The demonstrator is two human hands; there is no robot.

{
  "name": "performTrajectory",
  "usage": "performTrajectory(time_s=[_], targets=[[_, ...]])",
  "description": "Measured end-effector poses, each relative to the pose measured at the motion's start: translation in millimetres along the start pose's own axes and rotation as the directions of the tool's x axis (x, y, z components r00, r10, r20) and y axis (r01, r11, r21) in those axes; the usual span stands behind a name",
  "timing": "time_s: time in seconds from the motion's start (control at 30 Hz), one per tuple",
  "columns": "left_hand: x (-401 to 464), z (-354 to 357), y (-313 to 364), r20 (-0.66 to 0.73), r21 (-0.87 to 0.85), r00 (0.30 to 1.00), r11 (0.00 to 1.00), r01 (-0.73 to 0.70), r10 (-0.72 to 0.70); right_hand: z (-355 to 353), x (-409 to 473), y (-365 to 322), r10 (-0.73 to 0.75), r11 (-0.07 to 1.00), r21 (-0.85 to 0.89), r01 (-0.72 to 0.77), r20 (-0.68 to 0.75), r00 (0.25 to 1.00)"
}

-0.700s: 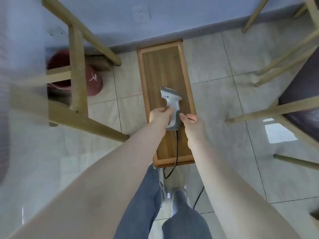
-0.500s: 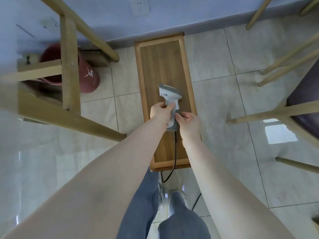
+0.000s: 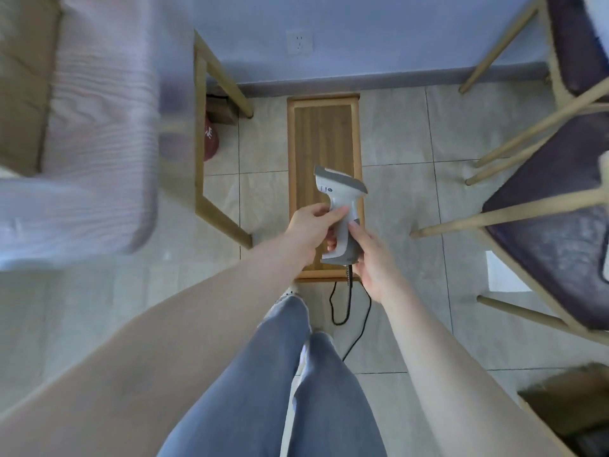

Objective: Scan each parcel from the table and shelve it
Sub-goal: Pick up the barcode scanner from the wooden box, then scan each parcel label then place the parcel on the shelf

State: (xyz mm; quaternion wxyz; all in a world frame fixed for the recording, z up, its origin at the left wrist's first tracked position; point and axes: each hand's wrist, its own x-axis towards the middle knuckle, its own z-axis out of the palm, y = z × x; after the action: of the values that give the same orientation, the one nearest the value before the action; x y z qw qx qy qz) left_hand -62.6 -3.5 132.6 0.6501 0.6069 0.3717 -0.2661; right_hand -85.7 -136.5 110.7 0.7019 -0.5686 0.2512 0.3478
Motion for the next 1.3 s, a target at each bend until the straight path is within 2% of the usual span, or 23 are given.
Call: performTrajectory(time_s=[0.23, 0.47, 0.63, 0.83, 0.9, 0.97, 1.03, 1.1, 1.2, 1.3], targets=[[-154.6, -20.1, 30.7, 0.08, -0.215, 0.995, 0.973, 0.084, -0.068, 36.4, -150.5, -52.5, -0.01, 1.0, -0.007, 0.011, 0.088, 0.996], [-266.1, -84.9, 62.4, 0.141, -0.172, 0.985, 0.982, -0.074, 0.099, 121.0, -245.1, -92.6, 0.012, 0.996, 0.082, -0.022, 0.125, 0.992], [-311.6, -152.0, 82.1, 0.098, -0.207, 0.973, 0.96, -0.187, 0.21, 199.1, -267.9, -106.5, 0.037, 0.994, 0.092, -0.054, 0.179, 0.983], [-327.9, -250.0, 99.1, 0.034, -0.256, 0.938, 0.91, -0.327, 0.346, 298.7, -268.8, -119.7, 0.034, 0.994, 0.094, -0.062, 0.274, 0.961], [-327.2, -288.3, 105.4, -0.041, -0.224, 0.93, 0.904, -0.365, 0.365, 328.1, -264.8, -122.1, 0.024, 0.992, 0.114, -0.061, 0.304, 0.952], [-319.4, -328.5, 112.3, -0.177, -0.198, 0.9, 0.881, -0.429, 0.398, 353.4, -258.2, -122.6, -0.004, 0.98, 0.192, -0.059, 0.314, 0.949], [-301.5, -366.5, 121.7, -0.335, -0.067, 0.837, 0.876, -0.478, 0.432, 373.9, -249.3, -121.1, -0.038, 0.965, 0.261, -0.036, 0.275, 0.961], [-277.1, -395.4, 133.5, -0.438, 0.111, 0.781, 0.889, -0.445, 0.446, 389.8, -242.6, -119.2, -0.066, 0.957, 0.29, -0.009, 0.245, 0.967], [-246.0, -415.6, 148.4, -0.468, 0.382, 0.773, 0.887, -0.26, 0.428, 405.0, -240.4, -116.2, -0.085, 0.958, 0.286, 0.023, 0.206, 0.975], [-229.6, -416.8, 151.7, -0.46, 0.6, 0.767, 0.794, -0.103, 0.447, 411.6, -241.4, -113.5, -0.089, 0.959, 0.28, 0.036, 0.179, 0.98]])
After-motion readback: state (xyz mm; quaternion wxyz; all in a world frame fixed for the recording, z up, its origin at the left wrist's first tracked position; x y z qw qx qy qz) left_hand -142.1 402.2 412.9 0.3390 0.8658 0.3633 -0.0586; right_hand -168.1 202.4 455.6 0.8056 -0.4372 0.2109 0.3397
